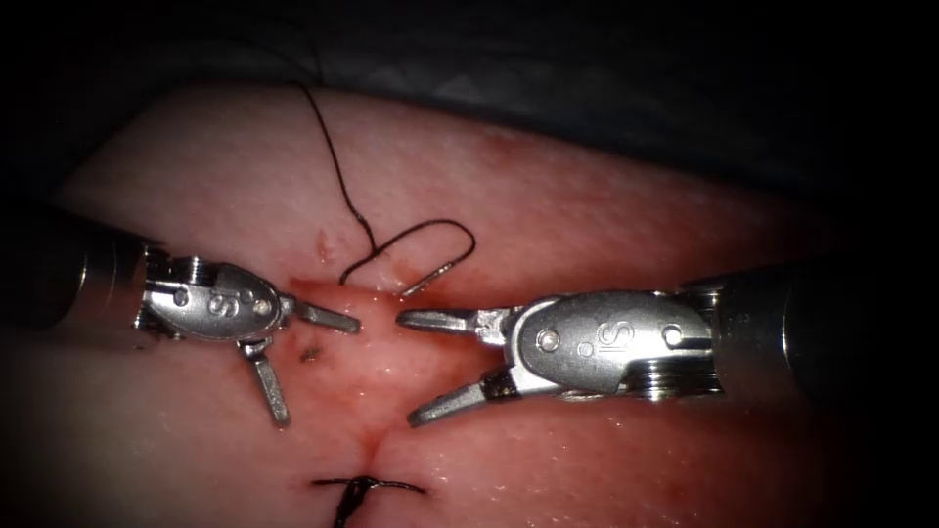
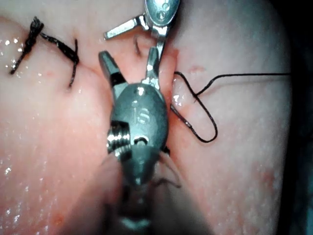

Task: Wound Closure
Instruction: Using the left gripper, extract the needle from the wound, then grasp the suture with the left gripper near the wound and pull away

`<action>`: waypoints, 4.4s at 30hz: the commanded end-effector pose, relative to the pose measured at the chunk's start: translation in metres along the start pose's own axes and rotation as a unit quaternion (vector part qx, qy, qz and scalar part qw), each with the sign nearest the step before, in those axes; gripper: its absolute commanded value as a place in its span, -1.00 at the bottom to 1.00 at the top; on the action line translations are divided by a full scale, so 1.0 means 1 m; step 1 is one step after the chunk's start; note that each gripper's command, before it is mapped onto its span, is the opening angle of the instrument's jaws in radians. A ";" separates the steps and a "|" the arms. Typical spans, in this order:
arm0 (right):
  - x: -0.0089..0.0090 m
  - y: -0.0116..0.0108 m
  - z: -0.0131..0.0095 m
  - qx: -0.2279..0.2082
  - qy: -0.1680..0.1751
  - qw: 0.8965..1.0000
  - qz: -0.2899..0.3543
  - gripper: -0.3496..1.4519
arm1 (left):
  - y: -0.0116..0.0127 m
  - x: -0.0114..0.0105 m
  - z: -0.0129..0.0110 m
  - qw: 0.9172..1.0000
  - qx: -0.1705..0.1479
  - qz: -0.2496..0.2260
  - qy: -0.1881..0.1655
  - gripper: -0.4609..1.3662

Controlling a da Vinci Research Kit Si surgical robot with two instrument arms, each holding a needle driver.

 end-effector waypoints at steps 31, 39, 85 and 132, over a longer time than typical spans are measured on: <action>-0.0012 -0.0009 -0.0001 0.002 0.001 1.000 0.028 0.51 | 0.0014 0.0061 -0.0044 0.955 -0.038 -0.261 0.139 -0.88; -0.0013 -0.0010 -0.0001 0.002 0.001 1.000 0.028 0.50 | 0.0024 0.0085 -0.0056 0.891 -0.052 -0.424 0.152 -0.88; -0.0092 0.0001 0.0059 -0.032 -0.033 0.996 0.076 0.39 | 0.0145 0.0262 -0.0215 0.906 0.144 -0.015 0.398 -0.88; -0.0089 0.0001 0.0067 -0.057 -0.008 0.983 0.177 0.37 | 0.0185 0.0218 -0.0182 0.836 0.383 0.164 0.356 -0.88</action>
